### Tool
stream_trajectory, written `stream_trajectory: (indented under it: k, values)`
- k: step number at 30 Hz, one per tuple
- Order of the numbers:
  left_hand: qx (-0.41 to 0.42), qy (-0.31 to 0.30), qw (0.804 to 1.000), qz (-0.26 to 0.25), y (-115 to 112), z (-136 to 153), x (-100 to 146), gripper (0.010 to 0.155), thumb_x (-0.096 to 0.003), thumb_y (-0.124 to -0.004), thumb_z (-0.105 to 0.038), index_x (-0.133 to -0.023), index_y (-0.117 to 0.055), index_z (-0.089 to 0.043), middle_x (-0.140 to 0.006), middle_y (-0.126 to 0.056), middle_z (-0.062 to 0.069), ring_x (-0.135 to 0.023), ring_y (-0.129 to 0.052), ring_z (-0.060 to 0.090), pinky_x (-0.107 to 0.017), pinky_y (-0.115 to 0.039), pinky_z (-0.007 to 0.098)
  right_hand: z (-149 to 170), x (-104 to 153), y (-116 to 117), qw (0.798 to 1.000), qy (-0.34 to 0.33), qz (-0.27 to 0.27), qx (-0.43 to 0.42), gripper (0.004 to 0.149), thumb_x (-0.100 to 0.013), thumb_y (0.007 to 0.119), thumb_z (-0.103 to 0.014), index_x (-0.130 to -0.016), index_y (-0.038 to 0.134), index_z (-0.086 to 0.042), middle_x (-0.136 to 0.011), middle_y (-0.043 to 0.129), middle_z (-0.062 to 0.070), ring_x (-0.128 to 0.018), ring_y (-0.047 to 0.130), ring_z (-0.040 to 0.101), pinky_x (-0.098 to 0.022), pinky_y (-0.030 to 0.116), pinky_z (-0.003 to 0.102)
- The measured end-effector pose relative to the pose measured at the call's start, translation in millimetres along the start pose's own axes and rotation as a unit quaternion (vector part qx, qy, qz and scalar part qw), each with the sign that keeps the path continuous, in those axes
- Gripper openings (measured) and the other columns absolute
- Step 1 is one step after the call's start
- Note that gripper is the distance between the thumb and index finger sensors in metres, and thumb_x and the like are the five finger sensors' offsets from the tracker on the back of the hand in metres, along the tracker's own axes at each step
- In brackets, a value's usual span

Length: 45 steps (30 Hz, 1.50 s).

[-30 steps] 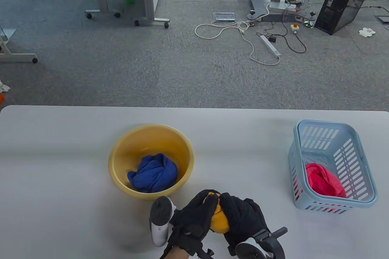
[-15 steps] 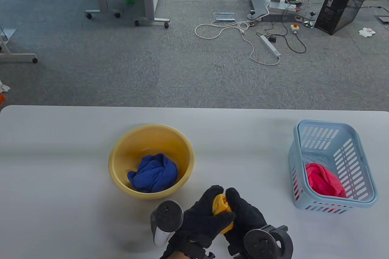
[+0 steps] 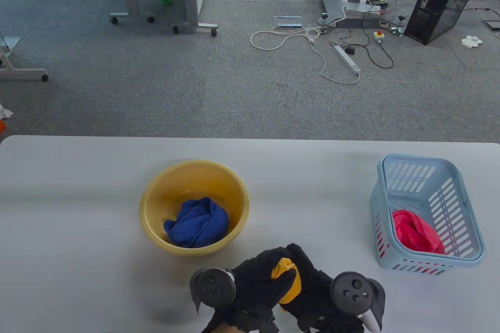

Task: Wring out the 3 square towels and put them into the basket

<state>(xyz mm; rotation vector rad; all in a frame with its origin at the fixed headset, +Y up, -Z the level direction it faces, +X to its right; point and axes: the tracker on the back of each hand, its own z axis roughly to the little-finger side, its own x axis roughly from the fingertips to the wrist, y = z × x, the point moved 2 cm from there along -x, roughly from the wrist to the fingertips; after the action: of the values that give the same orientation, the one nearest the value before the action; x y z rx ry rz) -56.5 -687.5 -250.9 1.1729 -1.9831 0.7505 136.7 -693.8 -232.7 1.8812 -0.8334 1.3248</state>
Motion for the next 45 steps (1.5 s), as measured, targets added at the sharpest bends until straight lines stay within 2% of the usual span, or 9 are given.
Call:
stream_trajectory:
  k: [9,11,19,25,31,33,39,42,45]
  values:
    - [-0.022,-0.017,1.000,-0.007,4.3,-5.4,1.4,0.054,-0.0530,-0.079,-0.057,-0.088,-0.086,-0.017,-0.067,-0.096,0.016,-0.034,-0.102,0.033,-0.024,-0.085,0.045,13.8,-5.2,8.1,0.990,0.024,-0.083,-0.113,0.103,-0.035,0.110,-0.035,-0.111,0.044,-0.010,-0.070,0.092,0.015,-0.035,0.104,0.024,-0.051,0.089,0.049]
    - [-0.025,-0.020,0.999,-0.007,4.3,-6.3,1.2,0.054,-0.0531,-0.078,-0.057,-0.087,-0.087,-0.017,-0.065,-0.097,0.016,-0.032,-0.101,0.033,-0.018,-0.084,0.040,17.0,-5.8,9.8,0.986,0.028,-0.098,-0.133,0.104,-0.035,0.110,-0.035,-0.111,0.044,-0.010,-0.070,0.093,0.014,-0.034,0.104,0.023,-0.050,0.089,0.048]
    - [-0.038,-0.030,0.999,-0.010,5.5,-6.7,1.2,0.052,-0.0530,-0.078,-0.056,-0.084,-0.090,-0.016,-0.061,-0.098,0.017,-0.024,-0.098,0.033,-0.010,-0.082,0.031,28.8,-9.4,20.4,0.964,0.043,-0.156,-0.209,0.104,-0.036,0.109,-0.036,-0.112,0.042,-0.010,-0.068,0.093,0.014,-0.032,0.103,0.022,-0.049,0.089,0.047]
    - [-0.046,-0.043,0.998,-0.011,6.2,-9.5,1.1,0.052,-0.0527,-0.079,-0.056,-0.082,-0.091,-0.015,-0.059,-0.098,0.018,-0.020,-0.098,0.033,-0.007,-0.081,0.030,34.1,-10.8,27.5,0.949,0.048,-0.187,-0.248,0.104,-0.036,0.109,-0.037,-0.112,0.042,-0.011,-0.065,0.094,0.014,-0.028,0.103,0.021,-0.047,0.091,0.045]
    - [-0.053,-0.050,0.997,-0.011,7.8,-13.4,1.8,0.051,-0.0521,-0.080,-0.055,-0.080,-0.093,-0.014,-0.057,-0.098,0.019,-0.019,-0.097,0.033,-0.007,-0.080,0.030,39.1,-12.2,40.0,0.918,0.049,-0.235,-0.317,0.105,-0.038,0.108,-0.036,-0.112,0.039,-0.008,-0.064,0.094,0.015,-0.028,0.102,0.020,-0.046,0.092,0.045]
    - [-0.049,-0.051,0.997,-0.028,7.9,-12.5,3.3,0.050,-0.0516,-0.081,-0.054,-0.079,-0.094,-0.014,-0.056,-0.099,0.019,-0.018,-0.097,0.034,-0.006,-0.080,0.031,41.2,-12.4,43.8,0.909,0.054,-0.242,-0.334,0.105,-0.038,0.108,-0.036,-0.111,0.039,-0.007,-0.063,0.095,0.016,-0.028,0.102,0.020,-0.046,0.092,0.045]
    - [-0.064,-0.067,0.996,-0.019,8.7,-19.3,2.6,0.050,-0.0512,-0.082,-0.054,-0.078,-0.095,-0.013,-0.055,-0.099,0.020,-0.018,-0.096,0.035,-0.006,-0.080,0.032,45.5,-12.6,58.6,0.867,0.042,-0.284,-0.407,0.106,-0.039,0.108,-0.036,-0.111,0.036,-0.005,-0.058,0.097,0.022,-0.026,0.102,0.020,-0.045,0.093,0.043]
    - [-0.077,-0.071,0.994,-0.015,9.1,-21.5,2.1,0.050,-0.0516,-0.082,-0.054,-0.078,-0.095,-0.013,-0.055,-0.099,0.019,-0.018,-0.096,0.035,-0.006,-0.080,0.032,46.7,-13.0,63.2,0.855,0.040,-0.295,-0.425,0.108,-0.039,0.108,-0.037,-0.111,0.034,-0.005,-0.058,0.097,0.025,-0.025,0.102,0.019,-0.045,0.093,0.043]
    - [-0.080,-0.073,0.994,-0.018,9.3,-22.1,2.4,0.050,-0.0516,-0.082,-0.054,-0.078,-0.095,-0.013,-0.055,-0.099,0.019,-0.018,-0.096,0.035,-0.007,-0.080,0.032,46.9,-13.5,64.0,0.853,0.038,-0.297,-0.427,0.107,-0.039,0.108,-0.037,-0.111,0.034,-0.005,-0.058,0.097,0.026,-0.025,0.102,0.019,-0.044,0.093,0.043]
